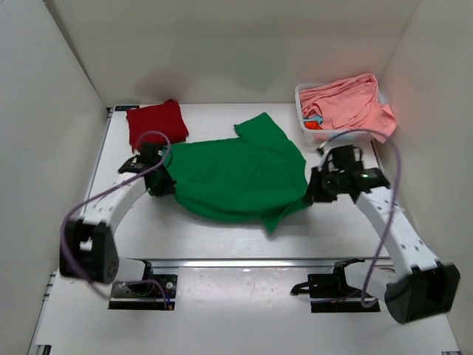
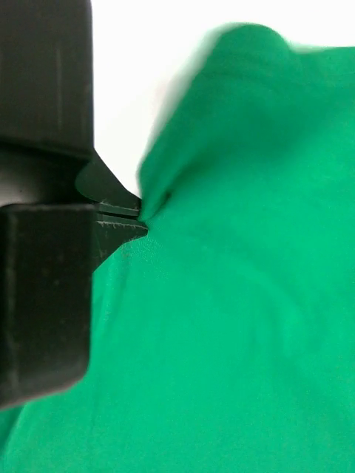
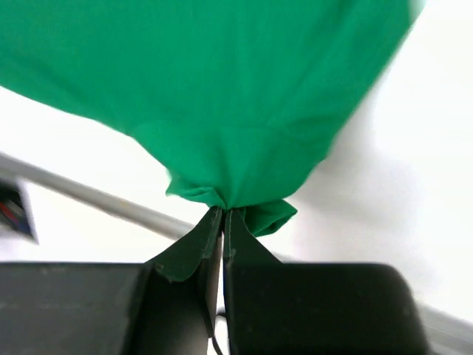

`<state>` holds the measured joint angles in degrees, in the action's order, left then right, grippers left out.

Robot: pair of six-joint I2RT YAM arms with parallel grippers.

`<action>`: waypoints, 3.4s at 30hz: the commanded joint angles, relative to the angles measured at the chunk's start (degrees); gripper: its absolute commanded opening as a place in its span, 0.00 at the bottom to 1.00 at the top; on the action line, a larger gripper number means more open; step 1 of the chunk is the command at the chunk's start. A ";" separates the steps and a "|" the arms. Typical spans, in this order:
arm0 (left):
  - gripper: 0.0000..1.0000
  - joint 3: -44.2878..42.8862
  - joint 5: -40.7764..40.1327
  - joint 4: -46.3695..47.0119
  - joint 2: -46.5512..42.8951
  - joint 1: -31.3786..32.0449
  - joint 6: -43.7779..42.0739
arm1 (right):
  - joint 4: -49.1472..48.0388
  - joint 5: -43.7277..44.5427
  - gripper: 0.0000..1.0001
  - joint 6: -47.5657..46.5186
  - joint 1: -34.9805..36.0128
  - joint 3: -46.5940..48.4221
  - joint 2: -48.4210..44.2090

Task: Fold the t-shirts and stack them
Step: Flatten out the tshirt

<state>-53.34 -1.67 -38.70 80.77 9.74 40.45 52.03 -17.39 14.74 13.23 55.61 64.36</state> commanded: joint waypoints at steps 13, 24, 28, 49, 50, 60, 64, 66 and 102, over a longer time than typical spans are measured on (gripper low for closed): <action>0.00 -32.06 12.02 -19.58 -30.96 -1.83 5.34 | 0.03 -9.69 0.00 -7.73 -16.67 40.08 -18.14; 0.00 -10.74 14.60 7.82 -23.57 -2.80 16.51 | -20.56 -3.90 0.00 -7.53 -6.12 31.06 -0.57; 0.00 -11.69 11.88 12.67 -10.24 -2.80 13.18 | -26.79 -2.64 0.00 -7.10 -2.51 32.53 12.50; 0.66 -1.16 -5.87 4.43 1.84 -12.38 2.02 | -17.14 15.01 0.56 3.97 -0.15 14.56 13.99; 0.66 -1.24 -6.32 5.03 2.89 -12.20 0.53 | -15.66 14.75 0.56 4.24 0.64 12.96 12.73; 0.70 -15.92 -17.13 -3.21 19.68 -11.76 -12.05 | -10.29 10.44 0.57 9.43 6.10 -7.71 -3.09; 0.70 -14.52 -16.17 -2.78 22.75 -12.11 -12.24 | -9.58 9.04 0.57 9.69 4.00 -10.61 -5.29; 0.70 -14.25 -16.69 -4.98 23.46 -11.50 -11.10 | -8.88 8.95 0.56 9.95 4.52 -12.54 -5.30; 0.00 -17.39 -4.92 -11.22 7.66 -12.81 -6.62 | -8.88 -2.72 0.00 3.64 6.21 9.76 12.55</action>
<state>-64.69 -9.21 -48.73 94.37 -2.85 31.42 40.49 -16.21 24.71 24.51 57.36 79.61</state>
